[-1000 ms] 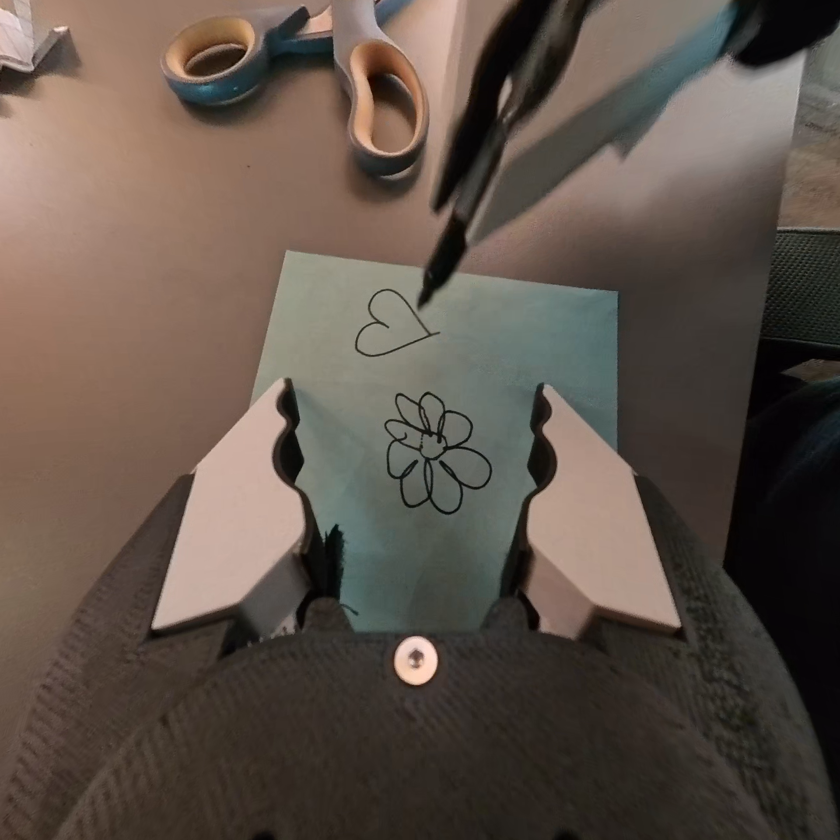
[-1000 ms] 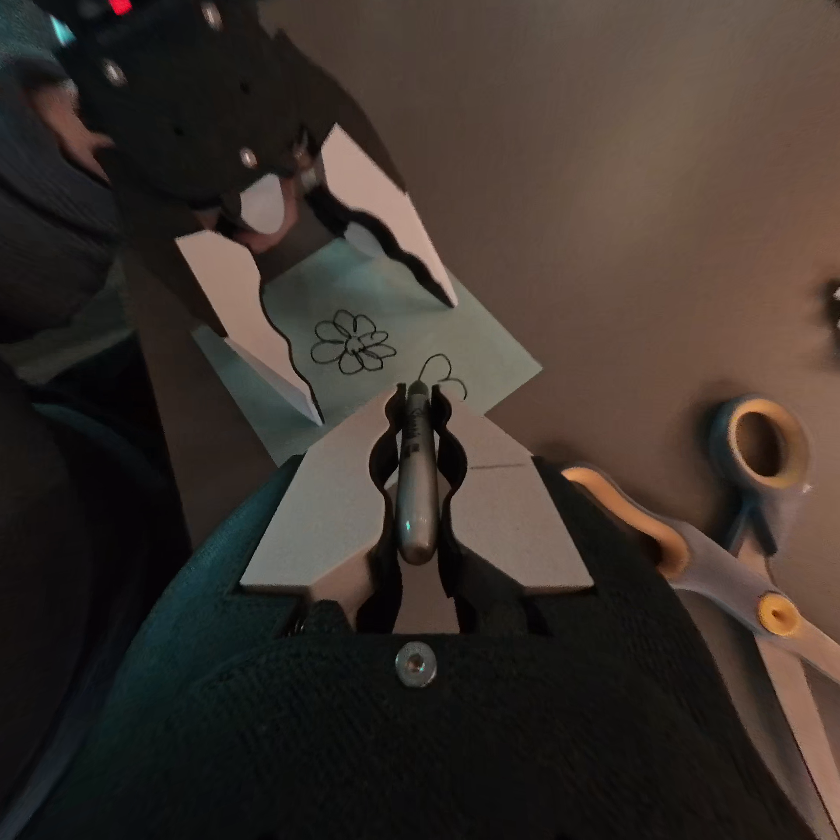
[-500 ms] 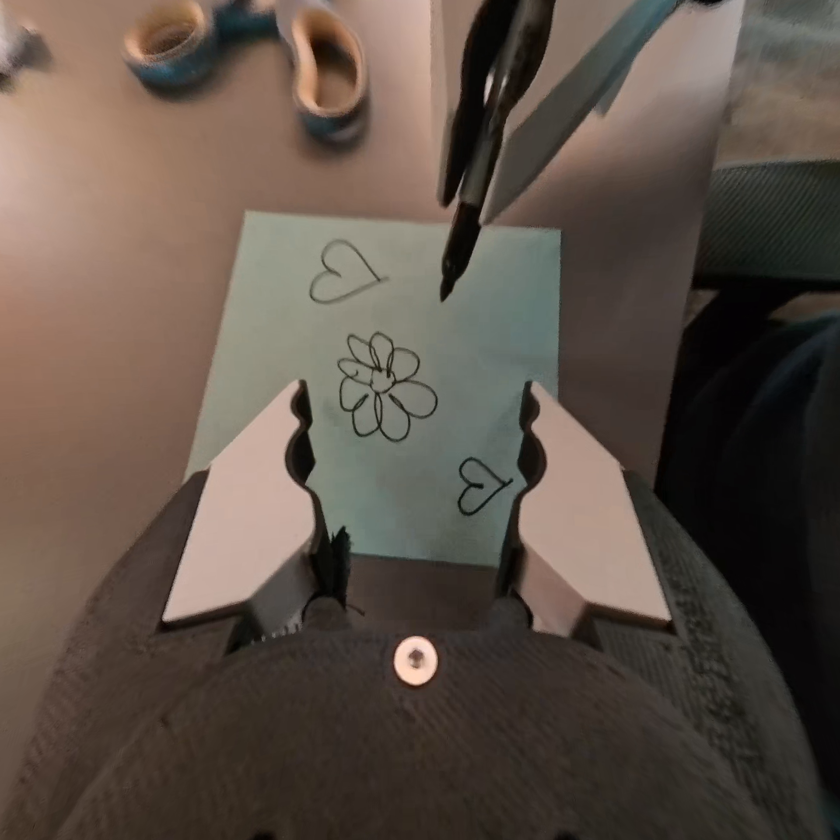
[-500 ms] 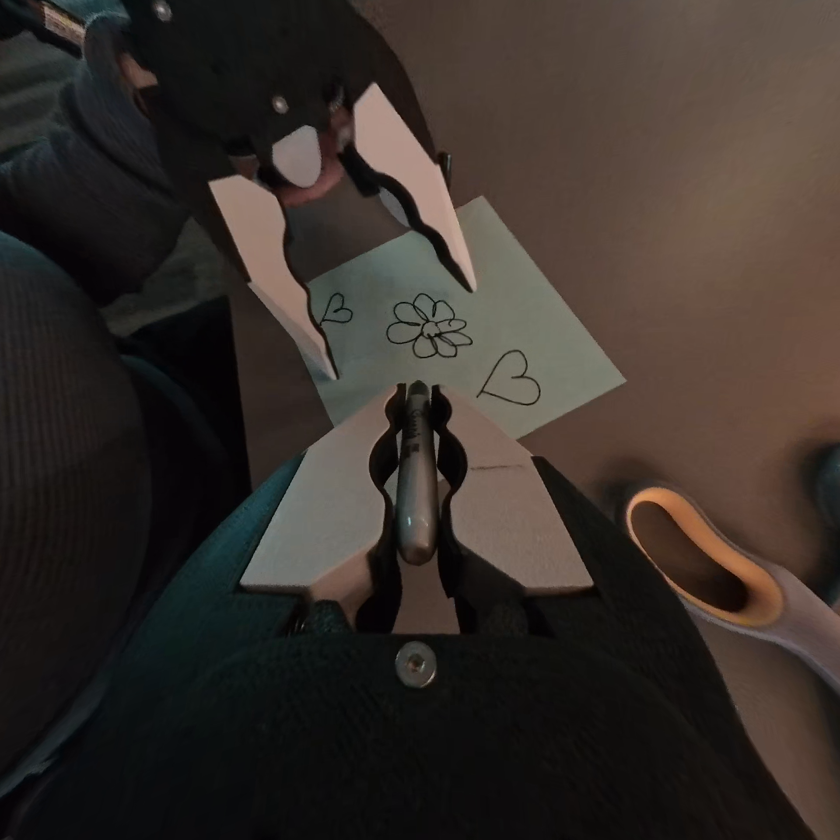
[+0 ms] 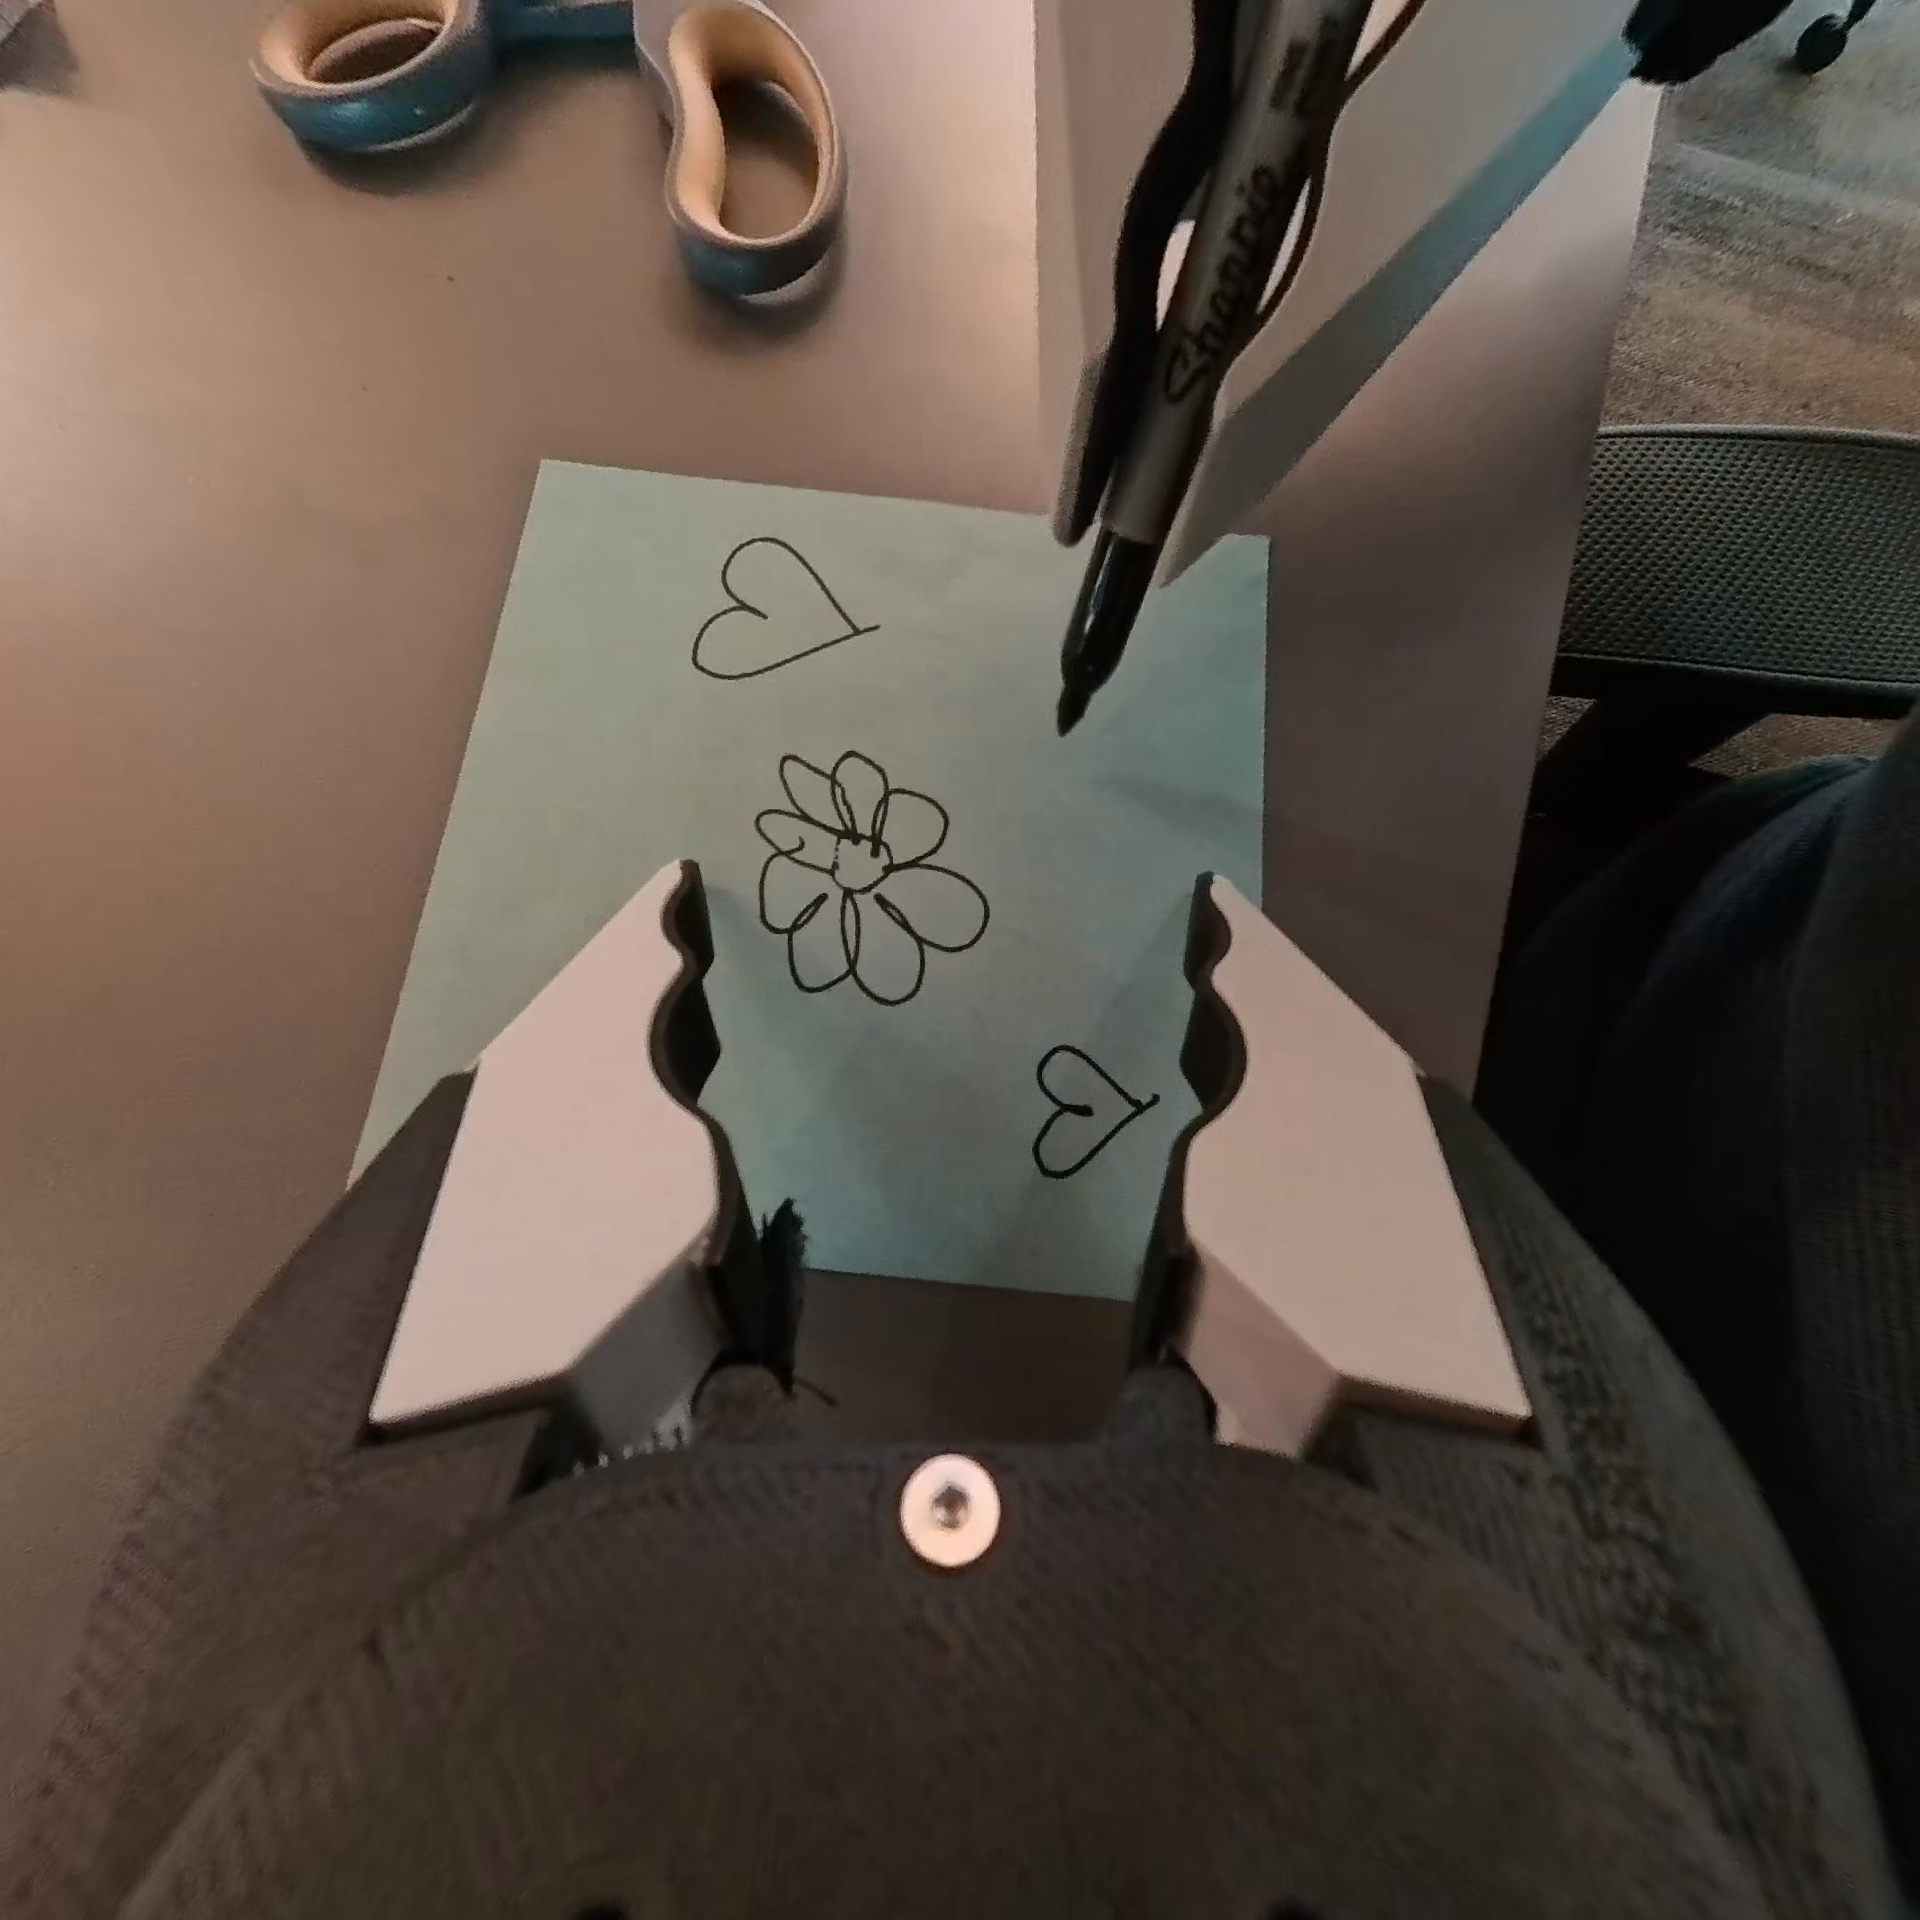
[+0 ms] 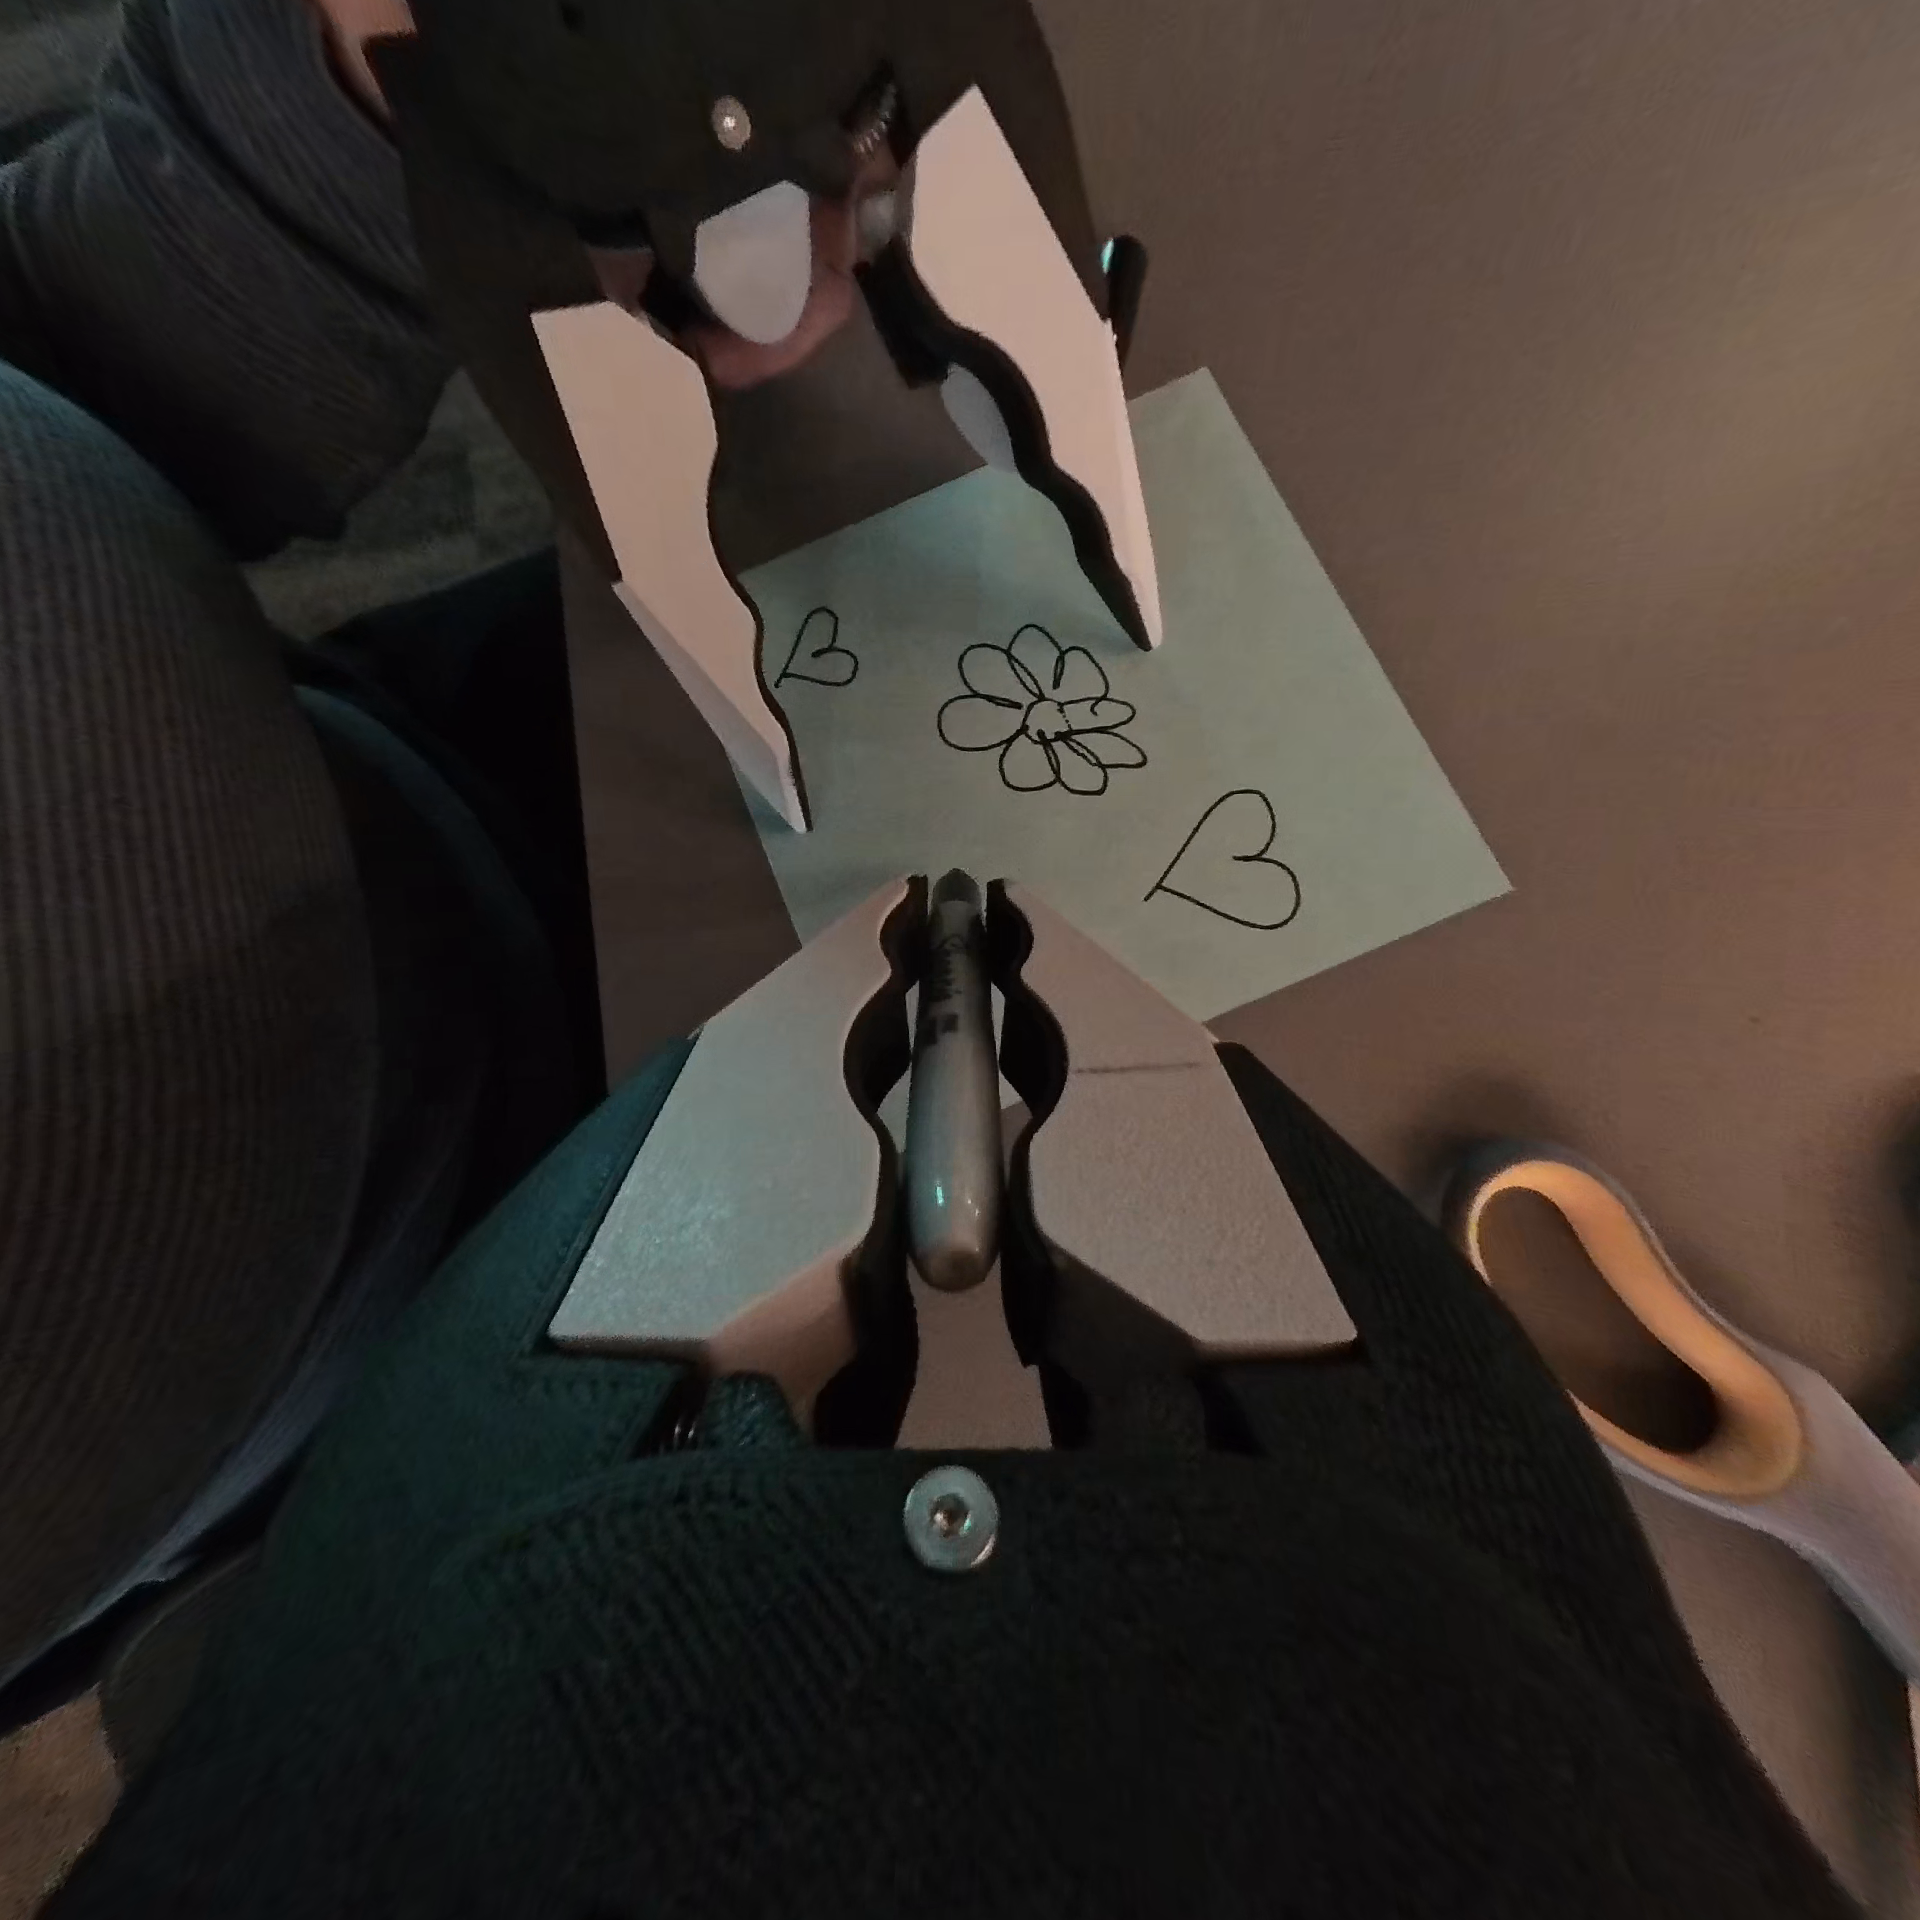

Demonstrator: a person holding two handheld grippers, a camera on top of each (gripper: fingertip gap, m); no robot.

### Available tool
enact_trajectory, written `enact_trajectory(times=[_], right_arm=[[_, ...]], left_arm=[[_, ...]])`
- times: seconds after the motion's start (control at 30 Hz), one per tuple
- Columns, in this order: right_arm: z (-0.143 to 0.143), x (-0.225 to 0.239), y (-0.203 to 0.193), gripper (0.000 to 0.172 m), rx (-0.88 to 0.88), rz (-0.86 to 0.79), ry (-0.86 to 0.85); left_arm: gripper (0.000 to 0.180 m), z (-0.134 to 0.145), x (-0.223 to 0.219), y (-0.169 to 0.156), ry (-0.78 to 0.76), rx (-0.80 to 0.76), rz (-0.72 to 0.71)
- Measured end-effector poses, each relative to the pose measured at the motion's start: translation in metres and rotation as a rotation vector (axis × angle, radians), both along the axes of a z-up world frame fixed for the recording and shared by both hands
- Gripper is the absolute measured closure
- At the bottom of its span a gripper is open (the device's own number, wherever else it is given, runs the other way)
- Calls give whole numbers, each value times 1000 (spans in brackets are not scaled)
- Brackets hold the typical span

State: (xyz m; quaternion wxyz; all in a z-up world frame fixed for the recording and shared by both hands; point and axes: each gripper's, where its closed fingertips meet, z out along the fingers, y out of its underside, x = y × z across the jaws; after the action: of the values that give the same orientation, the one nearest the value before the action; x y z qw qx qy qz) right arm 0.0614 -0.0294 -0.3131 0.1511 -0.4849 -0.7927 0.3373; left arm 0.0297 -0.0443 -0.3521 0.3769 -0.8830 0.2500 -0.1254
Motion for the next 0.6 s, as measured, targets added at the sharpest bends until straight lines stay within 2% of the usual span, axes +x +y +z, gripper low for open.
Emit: enact_trajectory(times=[0.6], right_arm=[[-1, 6, 8, 163, 32, -25, -51]], left_arm=[[90, 0, 0, 0, -9, 11, 2]])
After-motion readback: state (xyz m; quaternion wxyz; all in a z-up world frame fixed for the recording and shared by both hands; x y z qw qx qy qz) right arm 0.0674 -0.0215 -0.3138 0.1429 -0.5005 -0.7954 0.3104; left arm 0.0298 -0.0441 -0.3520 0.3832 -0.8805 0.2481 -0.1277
